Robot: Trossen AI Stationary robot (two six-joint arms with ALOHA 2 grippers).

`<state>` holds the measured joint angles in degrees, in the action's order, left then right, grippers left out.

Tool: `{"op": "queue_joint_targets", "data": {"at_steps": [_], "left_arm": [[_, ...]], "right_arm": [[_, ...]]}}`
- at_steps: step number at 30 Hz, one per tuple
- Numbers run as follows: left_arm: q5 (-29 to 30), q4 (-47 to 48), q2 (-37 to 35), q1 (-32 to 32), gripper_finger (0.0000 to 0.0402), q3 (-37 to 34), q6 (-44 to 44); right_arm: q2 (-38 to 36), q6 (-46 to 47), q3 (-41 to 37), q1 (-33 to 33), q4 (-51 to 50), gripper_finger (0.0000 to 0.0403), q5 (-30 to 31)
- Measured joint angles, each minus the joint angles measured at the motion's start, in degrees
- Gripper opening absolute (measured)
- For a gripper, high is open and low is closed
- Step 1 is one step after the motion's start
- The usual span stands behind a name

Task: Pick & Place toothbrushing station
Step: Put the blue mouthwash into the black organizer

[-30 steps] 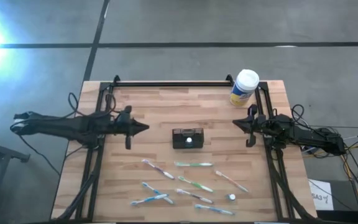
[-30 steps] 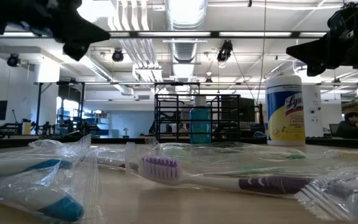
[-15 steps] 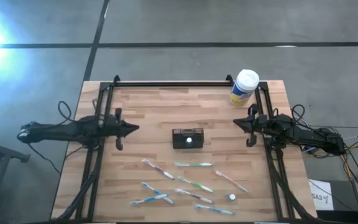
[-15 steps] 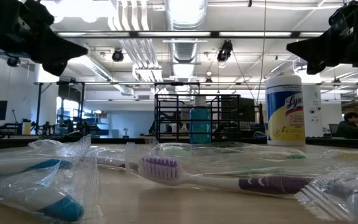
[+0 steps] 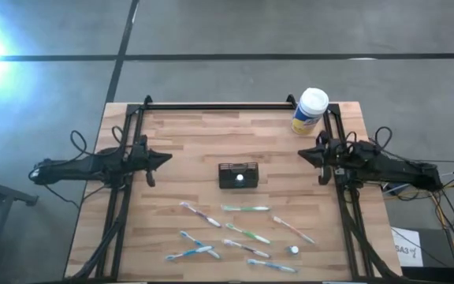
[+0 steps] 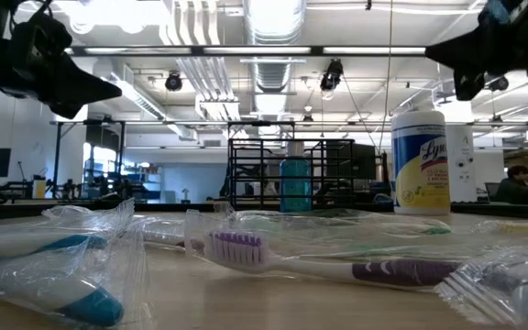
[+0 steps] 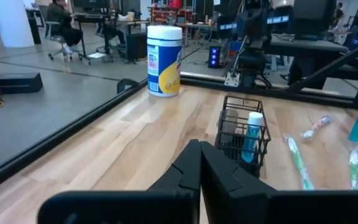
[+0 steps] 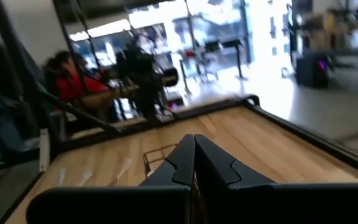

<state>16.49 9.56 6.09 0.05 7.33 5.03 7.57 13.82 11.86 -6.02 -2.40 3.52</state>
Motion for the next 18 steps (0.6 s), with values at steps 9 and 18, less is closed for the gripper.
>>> {"op": "queue_joint_targets", "data": {"at_steps": [9, 18], "left_arm": [[-0.04, -2.18, -0.04, 0.00, 0.0003, 0.07, 2.87], [-0.39, -1.97, -0.02, 0.00, 0.0003, 0.05, 2.96]], "right_arm": [[21.84, 7.30, 23.95, 9.59, -29.21, 0.0008, 11.60], [43.30, 22.11, 41.69, 22.58, -45.37, 0.0008, 22.68]]}}
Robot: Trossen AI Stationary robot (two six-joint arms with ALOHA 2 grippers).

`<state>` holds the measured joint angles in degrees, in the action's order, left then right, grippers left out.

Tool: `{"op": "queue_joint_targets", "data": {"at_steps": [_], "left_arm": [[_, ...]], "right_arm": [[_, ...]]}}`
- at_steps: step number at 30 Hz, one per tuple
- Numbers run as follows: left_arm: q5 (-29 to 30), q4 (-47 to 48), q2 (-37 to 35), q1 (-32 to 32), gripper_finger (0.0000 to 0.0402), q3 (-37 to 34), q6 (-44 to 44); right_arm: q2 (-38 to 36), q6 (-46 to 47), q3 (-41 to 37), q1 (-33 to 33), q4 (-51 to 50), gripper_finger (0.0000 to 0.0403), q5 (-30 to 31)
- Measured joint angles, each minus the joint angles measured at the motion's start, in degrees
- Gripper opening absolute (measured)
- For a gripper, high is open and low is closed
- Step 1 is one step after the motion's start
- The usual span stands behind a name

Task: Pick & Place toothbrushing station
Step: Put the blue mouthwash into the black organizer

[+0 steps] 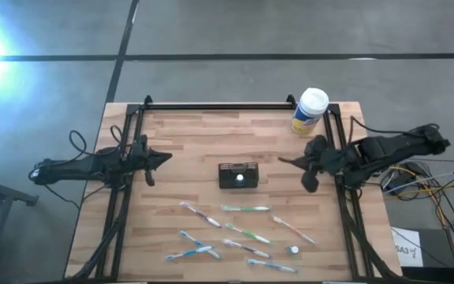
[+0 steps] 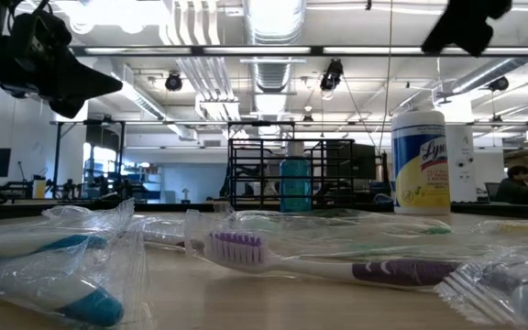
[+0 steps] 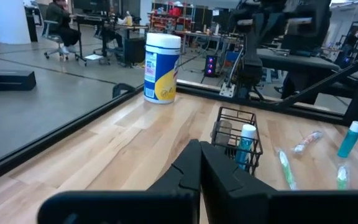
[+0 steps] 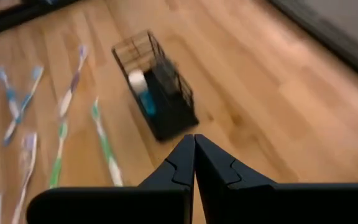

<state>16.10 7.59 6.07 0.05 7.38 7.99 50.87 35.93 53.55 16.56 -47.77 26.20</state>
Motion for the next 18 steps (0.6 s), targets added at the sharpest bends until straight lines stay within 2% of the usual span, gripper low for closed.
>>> {"op": "queue_joint_targets", "data": {"at_steps": [3, 9, 14, 18], "left_arm": [[-0.02, 0.79, 0.00, 0.01, 0.0003, 0.11, -0.01], [-0.63, 3.13, 0.00, 0.00, 0.0003, 0.72, 0.12], [-0.61, 3.15, 0.00, 0.01, 0.0003, 0.72, 0.44], [-0.61, 3.15, 0.00, 0.00, 0.0003, 0.72, 0.94]], "right_arm": [[4.57, -0.72, 4.60, 1.49, 0.11, 0.0008, 2.49], [11.77, -5.28, 10.15, 0.49, 0.11, 0.0008, 2.15], [18.98, -10.73, 13.60, -1.80, 0.22, 0.0008, -1.33], [24.73, -17.28, 16.87, -3.32, 0.59, 0.0008, -7.49]]}}
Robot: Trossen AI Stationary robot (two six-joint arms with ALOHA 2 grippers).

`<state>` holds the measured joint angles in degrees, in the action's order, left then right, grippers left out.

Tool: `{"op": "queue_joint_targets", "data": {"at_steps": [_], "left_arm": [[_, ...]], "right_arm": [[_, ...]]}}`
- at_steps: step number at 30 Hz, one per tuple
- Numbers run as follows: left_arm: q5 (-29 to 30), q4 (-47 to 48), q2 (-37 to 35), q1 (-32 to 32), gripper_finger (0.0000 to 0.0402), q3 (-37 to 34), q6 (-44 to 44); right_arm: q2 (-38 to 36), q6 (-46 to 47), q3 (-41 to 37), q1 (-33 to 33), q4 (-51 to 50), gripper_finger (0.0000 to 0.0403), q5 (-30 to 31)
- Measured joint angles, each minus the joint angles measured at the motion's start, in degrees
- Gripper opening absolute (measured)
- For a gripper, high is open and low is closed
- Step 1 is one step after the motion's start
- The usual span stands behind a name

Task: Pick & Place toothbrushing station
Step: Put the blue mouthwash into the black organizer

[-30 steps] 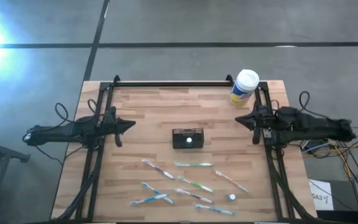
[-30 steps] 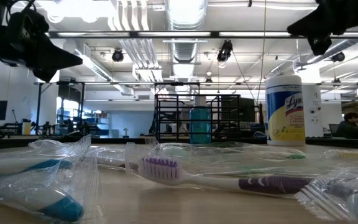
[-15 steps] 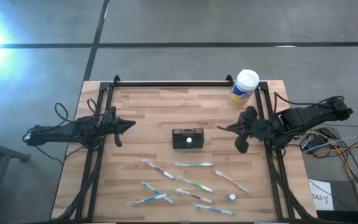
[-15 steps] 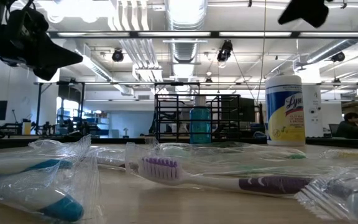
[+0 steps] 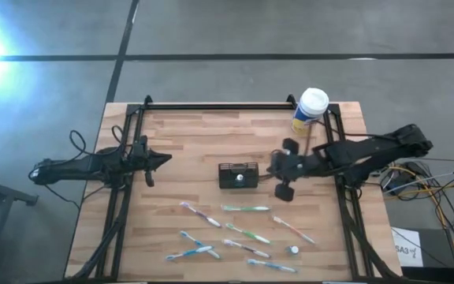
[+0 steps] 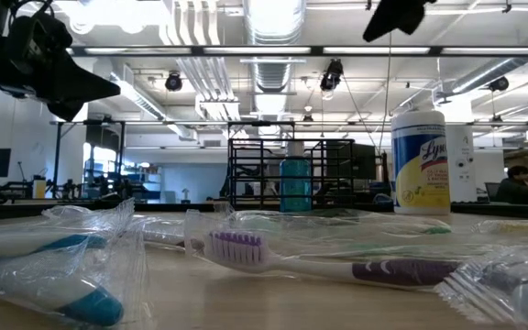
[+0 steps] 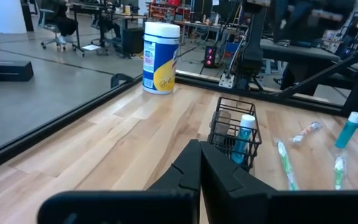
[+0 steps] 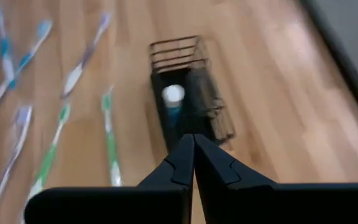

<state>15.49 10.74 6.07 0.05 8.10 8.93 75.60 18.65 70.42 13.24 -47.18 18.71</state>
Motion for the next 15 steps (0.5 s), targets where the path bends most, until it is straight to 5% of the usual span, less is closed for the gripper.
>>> {"op": "queue_joint_targets", "data": {"at_steps": [15], "left_arm": [[0.00, 0.26, 0.00, 0.01, 0.0003, 0.02, 2.18]], "right_arm": [[17.16, -18.20, 15.34, -2.90, -2.95, 0.0008, -6.54]]}}
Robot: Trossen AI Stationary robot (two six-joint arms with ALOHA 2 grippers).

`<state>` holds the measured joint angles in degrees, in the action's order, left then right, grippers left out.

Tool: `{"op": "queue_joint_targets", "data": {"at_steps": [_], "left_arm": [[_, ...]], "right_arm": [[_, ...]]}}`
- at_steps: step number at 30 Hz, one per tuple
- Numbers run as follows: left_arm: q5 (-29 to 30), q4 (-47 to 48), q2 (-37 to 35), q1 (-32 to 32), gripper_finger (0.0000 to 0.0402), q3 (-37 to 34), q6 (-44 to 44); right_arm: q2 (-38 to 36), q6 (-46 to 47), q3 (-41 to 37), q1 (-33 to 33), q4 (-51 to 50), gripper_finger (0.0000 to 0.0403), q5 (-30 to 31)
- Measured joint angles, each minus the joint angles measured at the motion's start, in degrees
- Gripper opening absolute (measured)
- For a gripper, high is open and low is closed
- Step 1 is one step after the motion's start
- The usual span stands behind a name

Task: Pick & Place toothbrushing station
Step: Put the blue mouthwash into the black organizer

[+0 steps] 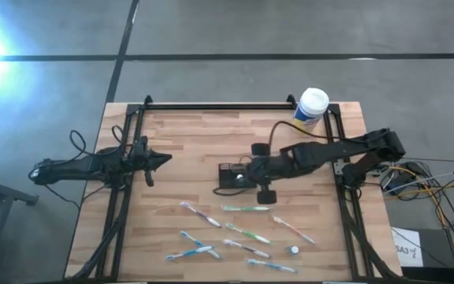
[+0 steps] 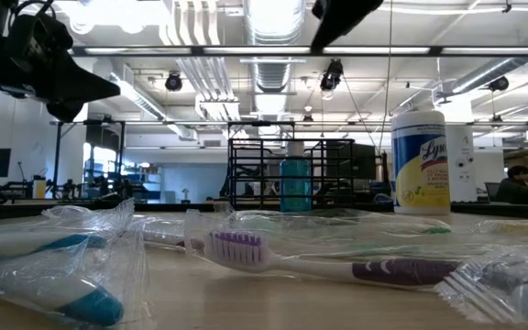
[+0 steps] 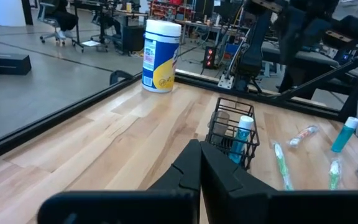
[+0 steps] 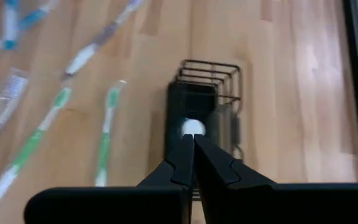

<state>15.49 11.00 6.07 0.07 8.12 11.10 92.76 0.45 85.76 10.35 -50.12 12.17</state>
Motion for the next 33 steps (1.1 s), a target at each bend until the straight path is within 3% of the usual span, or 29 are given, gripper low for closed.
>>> {"op": "queue_joint_targets", "data": {"at_steps": [4, 11, 18, 26, 29, 33], "left_arm": [[0.00, 0.17, 0.02, -0.01, 0.0003, 0.00, 0.66], [-0.05, 0.86, 0.00, -0.03, 0.0003, 0.00, 1.08], [-0.43, 1.08, 0.04, -0.03, 0.0003, 0.00, 1.36], [-0.55, 1.08, 0.02, -0.03, 0.0003, 0.00, 1.58], [-0.61, 1.08, 0.02, -0.03, 0.0003, 0.00, 1.74], [-0.61, 1.08, 0.02, -0.03, 0.0003, 0.00, 1.87]], "right_arm": [[-0.63, -3.04, -0.42, 0.07, 4.19, 0.0008, 0.17], [-14.55, 1.58, -6.68, 4.47, 13.15, 0.0008, 0.87], [-18.48, 24.09, -6.81, 17.18, -1.98, 0.0008, 2.79], [-15.36, 57.22, -7.54, 30.23, -10.24, 0.0014, 0.55], [-12.79, 65.98, -7.57, 31.95, -11.52, 0.0037, -3.61], [-8.83, 69.93, -7.57, 33.26, -11.24, 0.0086, -7.77]]}}
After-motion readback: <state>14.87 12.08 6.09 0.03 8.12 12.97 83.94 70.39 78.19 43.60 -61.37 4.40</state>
